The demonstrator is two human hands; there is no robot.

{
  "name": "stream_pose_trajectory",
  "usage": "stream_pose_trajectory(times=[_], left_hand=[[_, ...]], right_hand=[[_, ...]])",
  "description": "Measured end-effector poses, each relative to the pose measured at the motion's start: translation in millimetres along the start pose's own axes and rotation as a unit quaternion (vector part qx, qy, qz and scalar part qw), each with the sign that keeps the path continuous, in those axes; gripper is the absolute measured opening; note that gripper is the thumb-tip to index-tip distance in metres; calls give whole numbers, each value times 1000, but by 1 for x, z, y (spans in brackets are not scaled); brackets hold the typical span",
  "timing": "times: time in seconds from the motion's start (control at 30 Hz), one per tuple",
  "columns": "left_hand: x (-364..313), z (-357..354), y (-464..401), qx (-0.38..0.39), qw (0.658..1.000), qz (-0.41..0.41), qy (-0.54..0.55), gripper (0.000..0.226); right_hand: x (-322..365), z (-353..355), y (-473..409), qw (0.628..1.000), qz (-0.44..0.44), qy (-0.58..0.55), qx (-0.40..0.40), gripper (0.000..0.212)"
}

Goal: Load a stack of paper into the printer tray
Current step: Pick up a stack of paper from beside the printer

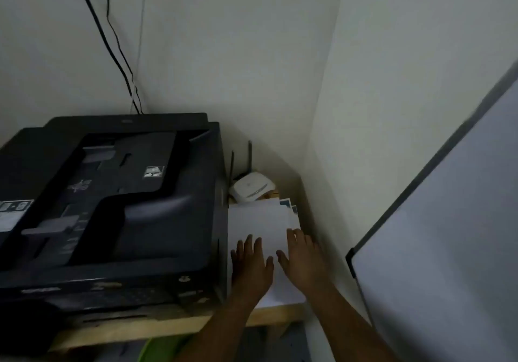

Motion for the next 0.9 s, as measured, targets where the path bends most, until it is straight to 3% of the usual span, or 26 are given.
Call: stream_pose_trajectory(times=[0.27,0.43,0.6,0.9], left_hand=[[33,-36,-25,-50,998,12,-32,80],[48,-51,-27,-15,998,33,-43,82],[53,-53,-26,-16,999,29,-37,82],[51,-52,-28,-2,999,34,-42,82]], right_hand=[[-22,-32,-11,991,-91,-96,3,54],[-29,-47,-11,979,-123,-162,-22,44],[-42,-57,-16,945,-197,-259,-41,56],[-52,-70,-23,922,-253,-292,-26,42]])
Point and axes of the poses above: each hand's wrist, its own y-axis away from the middle knuckle, its own z-axis out of the back of the hand, x = y × z, the point moved 8 cm from there along -y, towards the middle knuckle, and after that the axes turned 2 degrees about -y, right-handed, at the moved point
